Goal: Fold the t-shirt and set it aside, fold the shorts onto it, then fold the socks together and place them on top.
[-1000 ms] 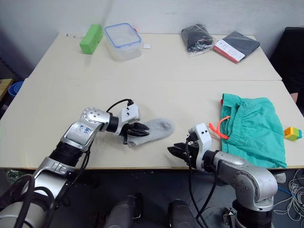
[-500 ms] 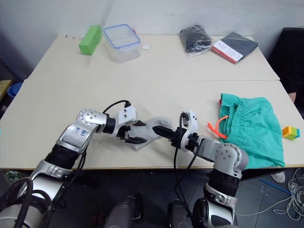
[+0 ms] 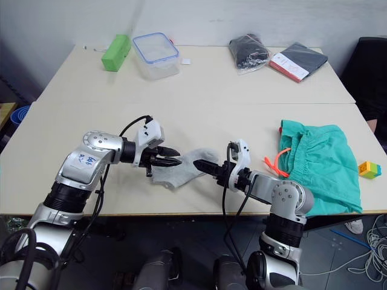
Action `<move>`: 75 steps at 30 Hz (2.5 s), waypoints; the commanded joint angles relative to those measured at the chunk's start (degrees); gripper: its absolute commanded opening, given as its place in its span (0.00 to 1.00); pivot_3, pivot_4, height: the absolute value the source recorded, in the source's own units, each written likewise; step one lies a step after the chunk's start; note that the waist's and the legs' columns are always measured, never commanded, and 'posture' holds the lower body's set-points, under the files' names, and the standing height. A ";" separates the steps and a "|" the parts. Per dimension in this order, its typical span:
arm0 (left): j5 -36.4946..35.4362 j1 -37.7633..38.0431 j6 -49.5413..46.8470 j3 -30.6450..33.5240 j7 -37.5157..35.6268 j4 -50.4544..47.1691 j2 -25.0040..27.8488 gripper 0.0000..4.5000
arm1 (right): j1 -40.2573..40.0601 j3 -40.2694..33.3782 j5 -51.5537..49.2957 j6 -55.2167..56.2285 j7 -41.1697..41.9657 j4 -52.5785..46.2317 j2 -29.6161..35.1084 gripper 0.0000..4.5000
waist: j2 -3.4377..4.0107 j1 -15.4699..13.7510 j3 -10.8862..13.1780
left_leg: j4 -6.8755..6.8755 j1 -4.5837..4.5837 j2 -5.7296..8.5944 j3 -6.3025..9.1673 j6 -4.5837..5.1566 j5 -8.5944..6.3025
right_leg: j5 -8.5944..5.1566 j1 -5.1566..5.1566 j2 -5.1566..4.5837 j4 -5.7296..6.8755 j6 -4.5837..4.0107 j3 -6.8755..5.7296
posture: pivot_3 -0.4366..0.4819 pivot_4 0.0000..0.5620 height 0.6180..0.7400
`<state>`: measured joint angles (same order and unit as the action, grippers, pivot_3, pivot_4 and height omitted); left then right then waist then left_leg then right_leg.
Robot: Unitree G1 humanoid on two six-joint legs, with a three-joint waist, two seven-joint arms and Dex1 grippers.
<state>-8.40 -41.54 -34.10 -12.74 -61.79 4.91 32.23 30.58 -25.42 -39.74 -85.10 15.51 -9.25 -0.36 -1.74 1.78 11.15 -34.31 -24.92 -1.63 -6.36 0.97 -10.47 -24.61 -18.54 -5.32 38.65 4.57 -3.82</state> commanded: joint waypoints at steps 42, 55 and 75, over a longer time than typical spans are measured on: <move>7.88 7.00 2.03 -3.93 6.19 0.25 2.13 0.00 | 3.41 47.33 23.85 51.85 28.62 1.87 21.74 0.01 | 0.12 0.84 -0.45 | 0.80 0.53 -0.05 -0.46 -0.06 0.01 | 0.03 0.09 0.01 -0.58 -0.06 0.36 | 0.48 0.27 1.00; -0.41 10.10 -10.34 7.04 6.28 -12.97 8.53 0.00 | 5.32 51.25 32.05 65.47 36.35 11.08 20.79 0.01 | -0.08 1.34 -0.24 | 0.82 0.52 -0.06 -0.44 -0.10 0.03 | 0.03 0.09 0.01 -0.59 -0.06 0.33 | 0.48 0.27 1.00; -3.79 2.10 -14.61 -1.80 8.40 -13.21 7.86 0.00 | 5.20 51.98 42.34 76.33 36.78 15.74 19.93 0.01 | -0.24 0.76 -0.04 | 0.69 0.49 -0.08 -0.43 -0.20 0.07 | 0.04 0.11 0.06 -0.57 -0.05 0.33 | 0.48 0.27 1.00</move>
<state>-15.04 -40.47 -51.61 -12.86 -53.78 -6.84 38.02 35.70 26.83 1.46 -8.63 52.63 6.81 19.39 -1.97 2.54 11.11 -33.62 -24.43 -1.71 -6.79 0.78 -10.40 -24.57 -18.43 -5.26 38.08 4.53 -3.49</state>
